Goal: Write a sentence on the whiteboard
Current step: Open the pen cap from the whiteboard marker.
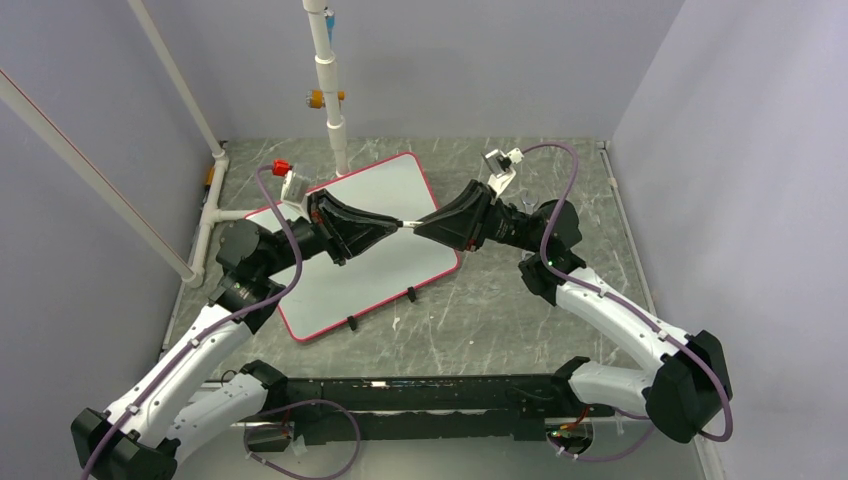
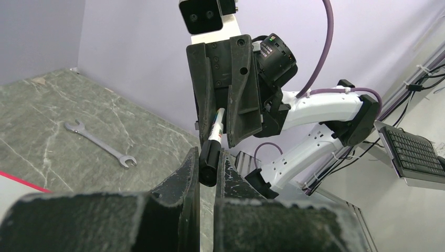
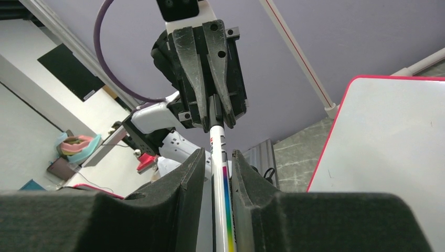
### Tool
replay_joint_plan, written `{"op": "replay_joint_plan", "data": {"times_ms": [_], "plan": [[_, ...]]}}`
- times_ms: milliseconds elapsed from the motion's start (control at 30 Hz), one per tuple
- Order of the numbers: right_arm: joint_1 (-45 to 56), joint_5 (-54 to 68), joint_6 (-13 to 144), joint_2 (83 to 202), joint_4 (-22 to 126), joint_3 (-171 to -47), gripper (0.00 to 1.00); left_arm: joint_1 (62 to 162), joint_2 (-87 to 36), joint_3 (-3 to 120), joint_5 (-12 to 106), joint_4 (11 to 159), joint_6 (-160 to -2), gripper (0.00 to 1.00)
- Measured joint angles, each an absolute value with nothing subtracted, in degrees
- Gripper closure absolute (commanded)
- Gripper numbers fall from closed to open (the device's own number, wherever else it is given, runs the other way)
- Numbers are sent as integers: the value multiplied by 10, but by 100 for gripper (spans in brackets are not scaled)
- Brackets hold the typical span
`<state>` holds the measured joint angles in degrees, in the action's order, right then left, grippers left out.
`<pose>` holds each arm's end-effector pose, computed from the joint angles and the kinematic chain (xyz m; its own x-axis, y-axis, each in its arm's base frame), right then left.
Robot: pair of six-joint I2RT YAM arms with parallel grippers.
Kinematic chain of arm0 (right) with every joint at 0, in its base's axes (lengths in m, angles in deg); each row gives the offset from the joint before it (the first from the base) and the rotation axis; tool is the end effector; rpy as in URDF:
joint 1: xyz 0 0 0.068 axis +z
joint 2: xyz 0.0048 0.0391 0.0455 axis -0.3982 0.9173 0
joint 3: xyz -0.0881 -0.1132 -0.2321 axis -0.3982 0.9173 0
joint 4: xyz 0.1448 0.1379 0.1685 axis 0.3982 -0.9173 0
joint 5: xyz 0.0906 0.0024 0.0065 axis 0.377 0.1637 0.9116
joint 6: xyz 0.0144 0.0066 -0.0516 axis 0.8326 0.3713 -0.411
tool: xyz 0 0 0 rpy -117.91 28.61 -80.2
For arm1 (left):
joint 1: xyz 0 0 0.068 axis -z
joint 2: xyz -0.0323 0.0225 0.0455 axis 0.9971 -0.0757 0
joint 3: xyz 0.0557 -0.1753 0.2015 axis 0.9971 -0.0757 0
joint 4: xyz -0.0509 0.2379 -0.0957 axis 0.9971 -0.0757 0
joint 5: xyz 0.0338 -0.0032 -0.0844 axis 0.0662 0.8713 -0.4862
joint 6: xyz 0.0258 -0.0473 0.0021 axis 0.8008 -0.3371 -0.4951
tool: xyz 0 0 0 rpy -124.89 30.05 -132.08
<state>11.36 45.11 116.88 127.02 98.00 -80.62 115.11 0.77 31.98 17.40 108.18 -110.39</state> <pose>0.1904 0.1637 0.3794 -0.5857 0.3176 -0.7457 -0.8041 -0.1121 0.5838 0.1542 -0.1124 0.3964 -0.3391 -0.4034 -0.8499 0.8799 0.1836 -0.4382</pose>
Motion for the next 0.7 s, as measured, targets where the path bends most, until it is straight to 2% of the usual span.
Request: {"op": "replay_joint_plan", "data": {"times_ms": [267, 500, 700], "plan": [[114, 451, 1168, 1277, 980, -811, 74, 1151, 7, 320, 174, 1082, -1104, 100], [115, 451, 1167, 1281, 980, -813, 81, 1150, 7, 320, 174, 1084, -1104, 100], [116, 451, 1167, 1282, 980, -813, 79, 1148, 8, 316, 174, 1085, -1104, 100]]}}
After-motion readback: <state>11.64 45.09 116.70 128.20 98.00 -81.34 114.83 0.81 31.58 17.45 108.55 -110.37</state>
